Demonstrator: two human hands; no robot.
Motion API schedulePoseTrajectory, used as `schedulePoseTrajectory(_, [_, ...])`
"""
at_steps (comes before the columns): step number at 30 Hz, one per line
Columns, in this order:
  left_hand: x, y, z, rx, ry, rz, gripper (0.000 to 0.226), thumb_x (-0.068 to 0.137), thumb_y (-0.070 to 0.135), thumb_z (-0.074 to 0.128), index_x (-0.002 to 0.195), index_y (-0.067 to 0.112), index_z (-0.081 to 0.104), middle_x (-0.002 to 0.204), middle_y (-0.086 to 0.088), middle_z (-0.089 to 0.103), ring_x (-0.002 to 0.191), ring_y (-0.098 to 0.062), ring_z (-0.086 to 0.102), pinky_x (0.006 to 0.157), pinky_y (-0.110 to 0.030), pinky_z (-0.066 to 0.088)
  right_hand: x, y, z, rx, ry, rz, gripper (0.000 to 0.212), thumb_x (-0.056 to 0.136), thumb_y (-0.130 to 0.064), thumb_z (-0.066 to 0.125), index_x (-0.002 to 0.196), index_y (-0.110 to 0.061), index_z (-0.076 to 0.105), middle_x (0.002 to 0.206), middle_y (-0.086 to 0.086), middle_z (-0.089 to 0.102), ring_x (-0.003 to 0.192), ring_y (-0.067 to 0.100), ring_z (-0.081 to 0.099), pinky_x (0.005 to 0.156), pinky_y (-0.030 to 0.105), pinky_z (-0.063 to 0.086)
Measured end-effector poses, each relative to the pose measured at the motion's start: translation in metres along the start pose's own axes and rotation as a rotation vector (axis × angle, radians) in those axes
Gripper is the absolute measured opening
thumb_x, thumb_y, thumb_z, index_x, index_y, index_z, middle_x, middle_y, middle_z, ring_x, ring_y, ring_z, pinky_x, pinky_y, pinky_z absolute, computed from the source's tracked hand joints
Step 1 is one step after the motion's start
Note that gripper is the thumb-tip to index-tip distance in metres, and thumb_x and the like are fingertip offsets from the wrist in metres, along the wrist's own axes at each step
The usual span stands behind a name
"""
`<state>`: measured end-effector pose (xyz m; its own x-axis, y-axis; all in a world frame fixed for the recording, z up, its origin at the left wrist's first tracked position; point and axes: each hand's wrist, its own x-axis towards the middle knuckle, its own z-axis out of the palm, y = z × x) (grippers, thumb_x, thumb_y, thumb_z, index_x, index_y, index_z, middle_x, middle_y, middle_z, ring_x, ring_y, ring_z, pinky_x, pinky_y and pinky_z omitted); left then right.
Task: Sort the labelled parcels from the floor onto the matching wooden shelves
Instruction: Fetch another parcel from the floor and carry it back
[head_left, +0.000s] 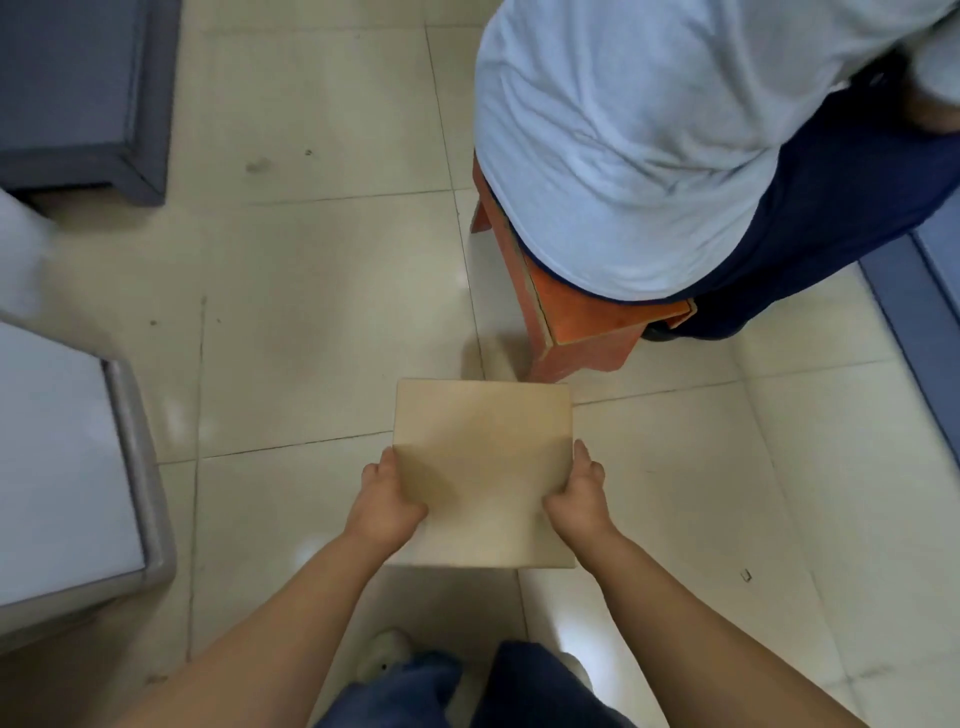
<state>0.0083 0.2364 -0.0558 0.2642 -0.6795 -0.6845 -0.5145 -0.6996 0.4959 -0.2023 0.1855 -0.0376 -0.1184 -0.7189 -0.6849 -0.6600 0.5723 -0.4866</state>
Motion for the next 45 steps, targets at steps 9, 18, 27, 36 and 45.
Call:
schedulePoseTrajectory(9, [-0.121,0.087,-0.166,-0.056,0.126,0.035,0.085,0.077,0.016,0.064,0.146,0.011,0.015,0.131,-0.013,0.031,0.108,-0.031,0.049,0.087,-0.029,0.041,-0.137,-0.156,-0.09,0.097,0.067,-0.102,0.04,0.079,0.001,0.043,0.113,-0.02,0.047,0.111,0.004,0.031,0.095,0.03,0.049,0.089,0.043,0.049])
schedulePoseTrajectory(18, [-0.255,0.158,-0.328,-0.321,0.274,0.178,0.067,0.075,0.006,0.066,0.136,0.008,0.036,0.13,-0.013,0.035,0.096,-0.022,0.046,0.089,-0.025,0.037,-0.277,-0.294,-0.162,0.264,0.056,-0.243,0.036,0.08,-0.005,0.048,0.111,-0.02,0.058,0.117,0.009,0.038,0.099,0.027,0.052,0.092,0.044,0.05])
schedulePoseTrajectory(27, [-0.344,0.159,-0.426,-0.662,0.347,0.238,0.059,0.086,0.019,0.058,0.139,0.018,0.032,0.132,-0.007,0.049,0.107,-0.025,0.054,0.092,-0.039,0.045,-0.367,-0.372,-0.177,0.42,-0.072,-0.399,0.039,0.083,-0.016,0.059,0.122,-0.022,0.057,0.109,0.006,0.066,0.098,0.026,0.063,0.091,0.046,0.051])
schedulePoseTrajectory(36, [-0.396,0.154,-0.474,-0.804,0.362,0.285,0.072,0.08,0.067,0.044,0.142,0.046,0.014,0.15,-0.002,0.028,0.134,-0.027,0.032,0.101,-0.052,0.035,-0.407,-0.413,-0.191,0.581,-0.225,-0.358,0.045,0.096,-0.047,0.032,0.132,-0.023,0.045,0.129,0.009,0.049,0.12,0.026,0.047,0.102,0.05,0.036])
schedulePoseTrajectory(45, [-0.422,0.157,-0.483,-0.798,0.358,0.218,0.073,0.074,0.081,0.03,0.135,0.043,0.025,0.132,0.003,0.04,0.126,-0.026,0.039,0.099,-0.052,0.036,-0.425,-0.432,-0.216,0.495,-0.31,-0.361,0.076,0.084,-0.071,0.032,0.144,-0.024,0.03,0.149,0.016,0.034,0.131,0.034,0.041,0.105,0.062,0.031])
